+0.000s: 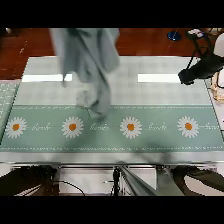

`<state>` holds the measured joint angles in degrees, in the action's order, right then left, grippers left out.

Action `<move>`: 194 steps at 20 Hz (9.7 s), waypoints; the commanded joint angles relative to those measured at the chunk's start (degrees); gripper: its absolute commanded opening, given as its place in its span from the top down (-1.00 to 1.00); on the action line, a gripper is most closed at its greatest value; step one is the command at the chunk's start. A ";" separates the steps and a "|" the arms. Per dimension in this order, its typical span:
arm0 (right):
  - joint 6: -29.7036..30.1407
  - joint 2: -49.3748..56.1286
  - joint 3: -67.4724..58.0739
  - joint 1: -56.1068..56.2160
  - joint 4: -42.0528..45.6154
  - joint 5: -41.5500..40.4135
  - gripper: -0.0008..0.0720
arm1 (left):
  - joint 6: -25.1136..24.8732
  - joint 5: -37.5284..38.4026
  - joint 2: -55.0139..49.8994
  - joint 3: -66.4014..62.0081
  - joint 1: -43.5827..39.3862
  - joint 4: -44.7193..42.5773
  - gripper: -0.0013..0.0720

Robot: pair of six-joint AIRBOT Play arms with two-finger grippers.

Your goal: Fold the shirts.

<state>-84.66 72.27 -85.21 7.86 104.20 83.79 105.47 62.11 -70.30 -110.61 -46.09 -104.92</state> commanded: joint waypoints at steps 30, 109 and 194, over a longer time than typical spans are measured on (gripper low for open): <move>1.38 -7.43 2.38 -17.09 -11.30 -6.27 -0.26 | -27.23 27.08 -10.10 35.10 47.01 45.00 -0.67; 11.96 -24.20 -1.16 -23.15 -56.22 -16.83 0.89 | -37.00 11.82 9.77 14.01 45.13 73.29 0.89; 5.86 25.49 -16.92 -41.92 -46.31 14.80 -0.17 | -40.06 3.34 8.81 83.71 61.51 49.29 -0.30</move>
<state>-79.09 97.73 -102.15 -34.02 59.29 98.15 66.35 68.01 -61.04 -26.98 15.25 -56.51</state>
